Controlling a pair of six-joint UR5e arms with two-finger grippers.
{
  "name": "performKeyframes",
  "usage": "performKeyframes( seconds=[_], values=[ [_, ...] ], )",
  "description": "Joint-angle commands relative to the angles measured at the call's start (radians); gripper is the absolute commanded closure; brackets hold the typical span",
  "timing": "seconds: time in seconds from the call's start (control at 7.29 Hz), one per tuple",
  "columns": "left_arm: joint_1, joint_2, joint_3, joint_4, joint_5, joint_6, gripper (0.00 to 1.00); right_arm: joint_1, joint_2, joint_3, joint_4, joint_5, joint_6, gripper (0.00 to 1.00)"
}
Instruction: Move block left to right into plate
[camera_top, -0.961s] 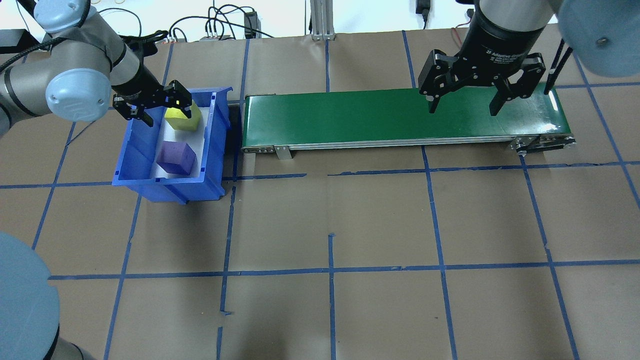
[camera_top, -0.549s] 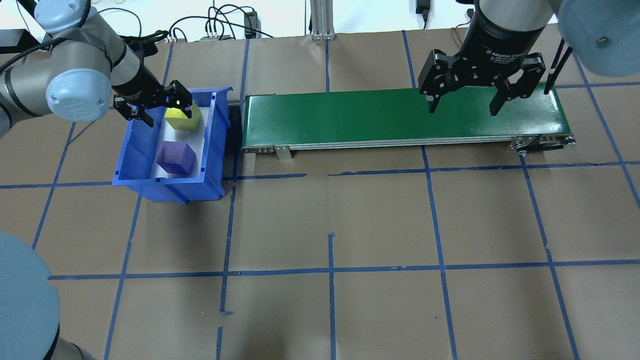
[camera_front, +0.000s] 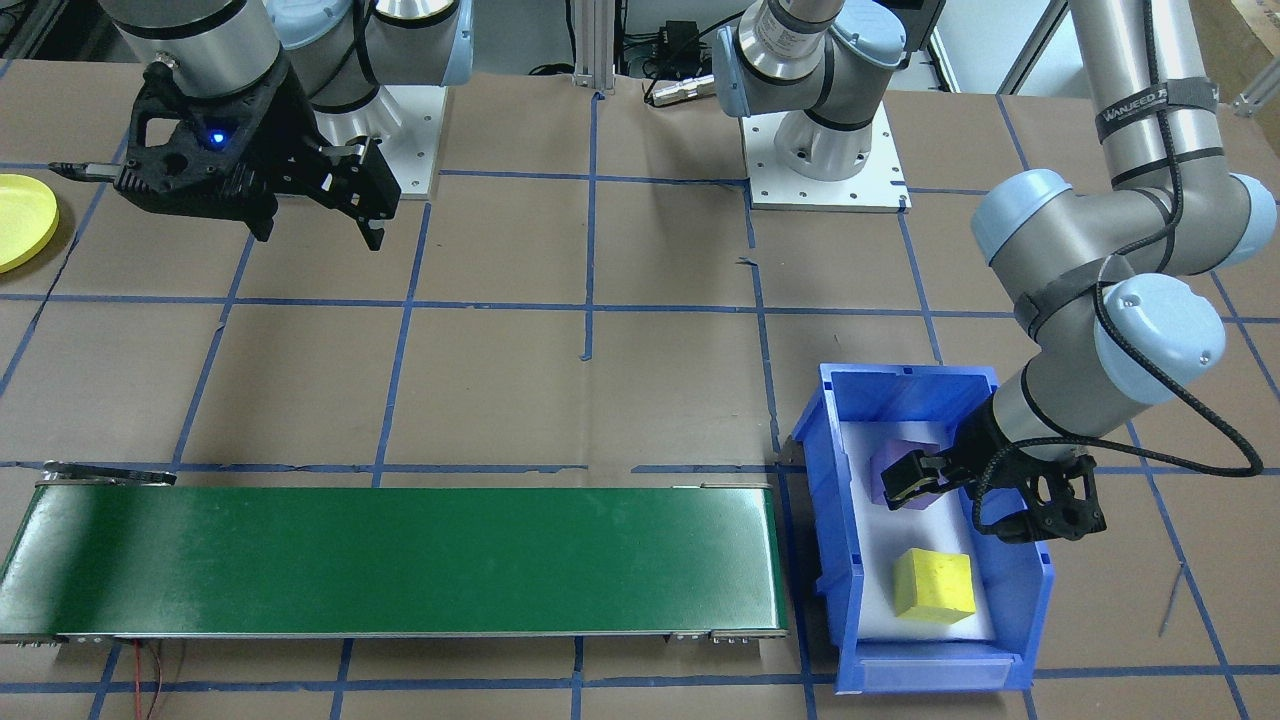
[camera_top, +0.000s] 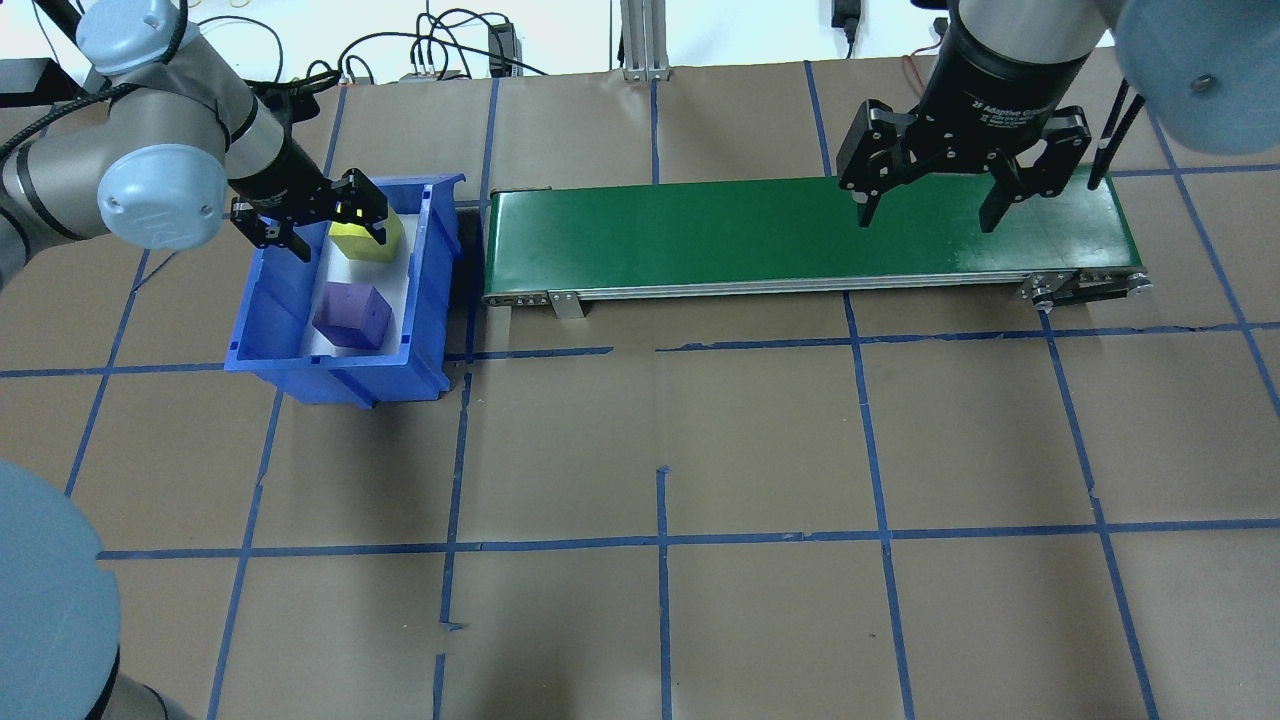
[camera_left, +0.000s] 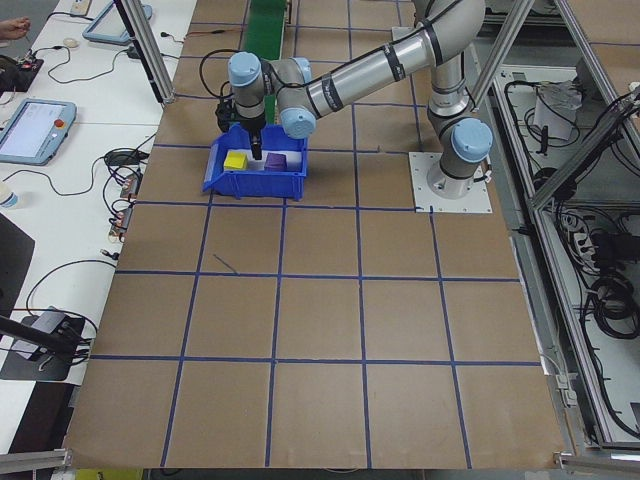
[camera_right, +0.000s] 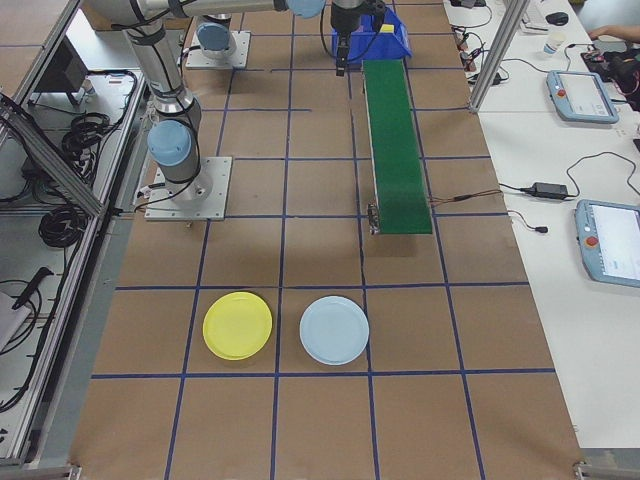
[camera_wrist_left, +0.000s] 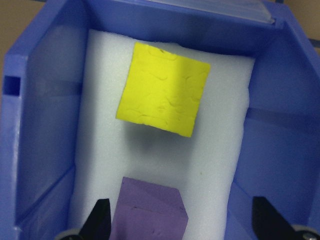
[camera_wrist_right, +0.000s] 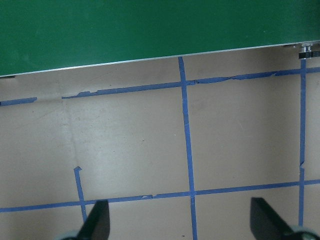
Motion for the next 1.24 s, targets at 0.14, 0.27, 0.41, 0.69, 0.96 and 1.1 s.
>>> performKeyframes(
  seconds=[0.14, 0.27, 0.41, 0.69, 0.96, 1.1],
  values=[
    [0.0, -0.015, -0.044, 0.012, 0.01, 0.036, 0.0, 0.0, 0.0, 0.0, 0.0, 0.0, 0.001, 0.0],
    [0.0, -0.019, -0.046, 0.024, 0.015, 0.123, 0.0, 0.0, 0.0, 0.0, 0.0, 0.0, 0.001, 0.0],
    [0.0, -0.025, -0.047, 0.029, 0.02, 0.142, 0.0, 0.0, 0.0, 0.0, 0.0, 0.001, 0.001, 0.0],
    [0.0, -0.042, -0.049, 0.035, 0.065, 0.184, 0.0, 0.0, 0.0, 0.0, 0.0, 0.001, 0.001, 0.0],
    [0.0, -0.048, -0.064, 0.035, 0.069, 0.186, 0.0, 0.0, 0.0, 0.0, 0.0, 0.001, 0.001, 0.0],
    [0.0, -0.05, -0.081, 0.049, 0.069, 0.183, 0.11, 0.0, 0.0, 0.0, 0.0, 0.001, 0.001, 0.0]
  ],
)
